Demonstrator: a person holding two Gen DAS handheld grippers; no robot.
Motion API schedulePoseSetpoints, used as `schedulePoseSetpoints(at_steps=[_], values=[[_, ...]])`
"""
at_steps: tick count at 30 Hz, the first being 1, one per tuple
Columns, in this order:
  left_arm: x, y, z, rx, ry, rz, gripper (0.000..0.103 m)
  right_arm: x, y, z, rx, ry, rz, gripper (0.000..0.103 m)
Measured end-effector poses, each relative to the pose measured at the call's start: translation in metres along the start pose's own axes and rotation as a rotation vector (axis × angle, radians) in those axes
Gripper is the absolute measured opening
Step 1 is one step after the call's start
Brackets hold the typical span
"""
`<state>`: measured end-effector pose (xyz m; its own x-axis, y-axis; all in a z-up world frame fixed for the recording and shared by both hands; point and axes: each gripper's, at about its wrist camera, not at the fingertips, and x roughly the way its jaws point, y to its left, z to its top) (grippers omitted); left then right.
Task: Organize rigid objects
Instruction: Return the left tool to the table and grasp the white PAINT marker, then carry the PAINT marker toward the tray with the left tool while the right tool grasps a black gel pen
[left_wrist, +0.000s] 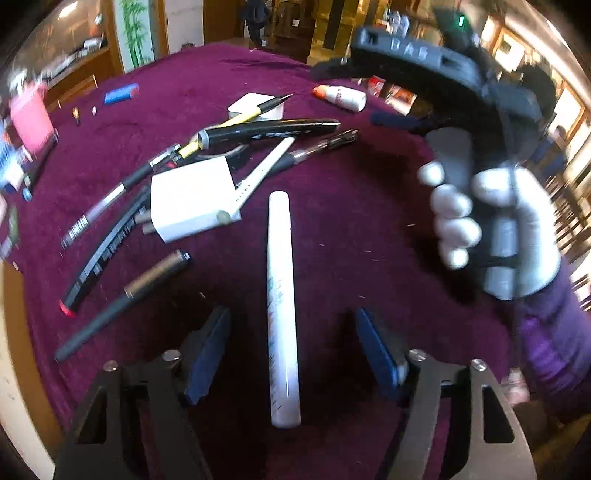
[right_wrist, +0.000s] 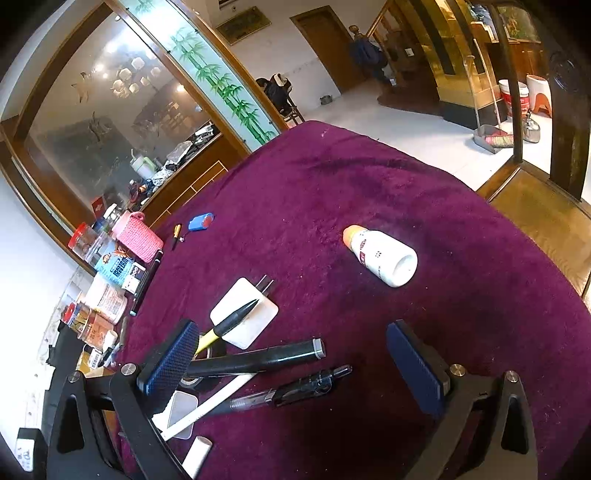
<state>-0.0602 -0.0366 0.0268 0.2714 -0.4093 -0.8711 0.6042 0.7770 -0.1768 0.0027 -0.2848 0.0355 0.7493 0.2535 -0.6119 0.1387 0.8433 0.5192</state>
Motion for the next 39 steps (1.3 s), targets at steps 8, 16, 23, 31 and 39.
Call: schedulePoseSetpoints(at_steps=[8,16,23,31,39], values=[[-0.002,-0.007,0.003,-0.063,-0.039,0.005,0.045,0.002,-0.001,-0.001,-0.003,0.011,-0.02,0.102],[0.019,-0.029,0.019,0.004,-0.089,0.188,0.031,0.003,-0.006,0.0,0.02,0.008,-0.029,0.102],[-0.026,0.014,-0.011,-0.226,-0.19,0.005,0.014,0.006,-0.016,0.002,0.06,0.02,-0.006,0.102],[-0.091,0.028,-0.059,-0.313,-0.315,-0.044,0.014,0.005,-0.028,0.001,0.134,0.029,0.107,0.102],[-0.121,0.044,-0.083,-0.343,-0.384,-0.057,0.014,0.015,0.031,-0.036,-0.074,0.284,0.28,0.103]])
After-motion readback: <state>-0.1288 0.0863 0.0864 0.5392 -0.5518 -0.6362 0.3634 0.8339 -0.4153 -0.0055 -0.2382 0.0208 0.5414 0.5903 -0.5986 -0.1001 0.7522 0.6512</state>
